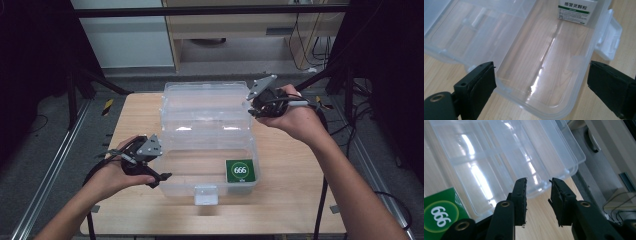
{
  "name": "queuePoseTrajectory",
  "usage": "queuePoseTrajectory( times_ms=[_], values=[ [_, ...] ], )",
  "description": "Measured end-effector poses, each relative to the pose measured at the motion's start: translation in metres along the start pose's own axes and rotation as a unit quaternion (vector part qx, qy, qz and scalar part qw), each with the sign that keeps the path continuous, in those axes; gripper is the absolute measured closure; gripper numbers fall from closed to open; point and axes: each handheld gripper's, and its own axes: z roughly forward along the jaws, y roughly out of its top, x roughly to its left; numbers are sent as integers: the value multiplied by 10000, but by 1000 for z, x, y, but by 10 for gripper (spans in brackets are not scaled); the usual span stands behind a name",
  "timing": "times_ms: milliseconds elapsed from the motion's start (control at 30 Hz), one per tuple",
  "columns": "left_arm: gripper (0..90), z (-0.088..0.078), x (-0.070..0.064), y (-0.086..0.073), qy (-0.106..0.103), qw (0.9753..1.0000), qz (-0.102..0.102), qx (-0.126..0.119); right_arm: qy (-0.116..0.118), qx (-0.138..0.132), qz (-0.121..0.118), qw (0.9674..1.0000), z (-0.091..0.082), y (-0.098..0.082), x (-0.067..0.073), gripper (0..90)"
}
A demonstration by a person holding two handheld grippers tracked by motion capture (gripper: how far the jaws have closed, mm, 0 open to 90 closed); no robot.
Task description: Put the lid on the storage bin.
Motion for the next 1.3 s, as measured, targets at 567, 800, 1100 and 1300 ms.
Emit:
queuePoseTrajectory(
  times_ms=[567, 800, 1100, 1300],
  values=[
    [106, 30, -20, 5, -469, 9972, 432, 400, 493, 590, -978, 9922, 60, 39, 19, 596],
    [192, 35, -23, 1, -618, 9949, 582, 539, 655, 743, -1123, 9887, 70, 41, 22, 630],
    [306, 47, -29, 2, -811, 9880, 906, 956, 780, 933, -1414, 9825, 80, 43, 22, 708],
    [424, 51, -29, 1, -889, 9843, 1041, 1115, 761, 1067, -1578, 9787, 83, 48, 22, 755]
  ],
)
